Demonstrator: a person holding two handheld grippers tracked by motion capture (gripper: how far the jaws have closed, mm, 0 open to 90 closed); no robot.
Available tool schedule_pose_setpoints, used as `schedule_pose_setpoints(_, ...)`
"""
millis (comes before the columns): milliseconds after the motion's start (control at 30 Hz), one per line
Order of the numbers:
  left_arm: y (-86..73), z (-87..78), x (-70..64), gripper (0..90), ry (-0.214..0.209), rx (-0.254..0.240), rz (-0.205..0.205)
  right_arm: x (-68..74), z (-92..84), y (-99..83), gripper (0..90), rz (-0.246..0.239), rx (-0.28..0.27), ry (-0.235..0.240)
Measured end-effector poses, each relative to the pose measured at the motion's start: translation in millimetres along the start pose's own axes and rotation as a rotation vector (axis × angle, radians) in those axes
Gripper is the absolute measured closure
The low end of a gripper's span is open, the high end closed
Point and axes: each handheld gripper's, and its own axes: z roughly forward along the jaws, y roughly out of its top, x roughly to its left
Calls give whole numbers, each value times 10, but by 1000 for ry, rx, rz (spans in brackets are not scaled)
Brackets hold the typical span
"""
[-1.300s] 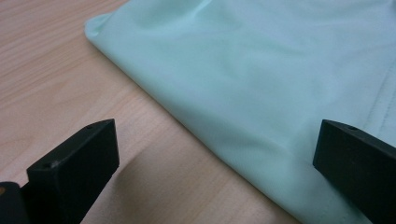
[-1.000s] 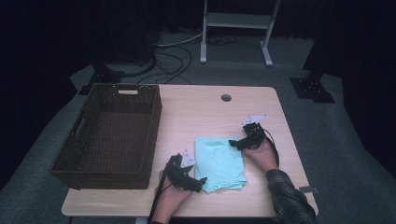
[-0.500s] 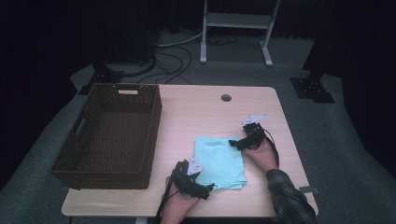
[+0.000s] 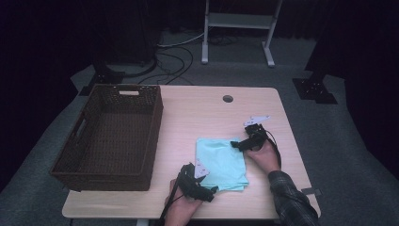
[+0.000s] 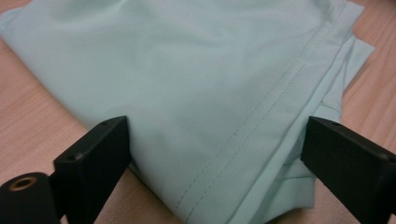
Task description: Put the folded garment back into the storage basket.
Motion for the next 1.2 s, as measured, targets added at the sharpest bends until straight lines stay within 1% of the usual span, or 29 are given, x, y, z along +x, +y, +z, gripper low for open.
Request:
schedule_pose_setpoints(67,-4,-7,0,119,9,-4,0,1,-1,0,0,2,1,1)
schedule_pose_setpoints(133,-6,-13,1,145,7,-9,0,0,0,0,0,0,0,0)
schedule_pose_setpoints(233,-20,-38,9,258,6,-30,-8,1,0,0,0,1,1,0)
schedule_pose_setpoints(300,-28,-52,16,388,12,-42,-16,1,-1,0,0,1,1,0)
schedule_pose_setpoints(367,-32,-63,19,485,11,-46,-15,2,-1,0,0,1,1,0)
schedule_pose_setpoints(467,-34,-65,19,681,7,-54,-17,2,-2,-1,0,2,1,0)
schedule_pose_setpoints(500,-34,-64,21,705,8,-55,-18,4,-5,-4,0,1,0,1)
schedule_pose_setpoints(600,-34,-64,29,720,3,-55,-18,14,-30,-26,0,24,-9,9)
schedule_pose_setpoints(667,-33,-64,34,721,-1,-54,-22,5,-59,-46,0,51,-29,32)
schedule_pose_setpoints(767,-33,-65,43,720,-9,-54,-20,-1,-96,-69,0,80,-58,46)
schedule_pose_setpoints(867,-33,-64,39,720,-5,-54,-18,33,-114,-77,19,89,-73,75)
schedule_pose_setpoints(900,-33,-64,34,720,-1,-54,-13,53,-125,-78,23,86,-88,85)
schedule_pose_setpoints(933,-33,-64,34,719,-1,-54,-13,53,-125,-78,23,86,-88,85)
schedule_pose_setpoints(967,-33,-64,33,719,-1,-54,-13,79,-133,-75,24,87,-98,93)
schedule_pose_setpoints(1000,-33,-65,37,720,-3,-53,-15,105,-127,-73,33,85,-95,98)
schedule_pose_setpoints(1100,-33,-64,32,719,-1,-54,-11,188,-85,-65,77,49,-44,75)
schedule_pose_setpoints(1200,-34,-64,28,719,2,-53,-15,242,-90,-73,115,13,-37,65)
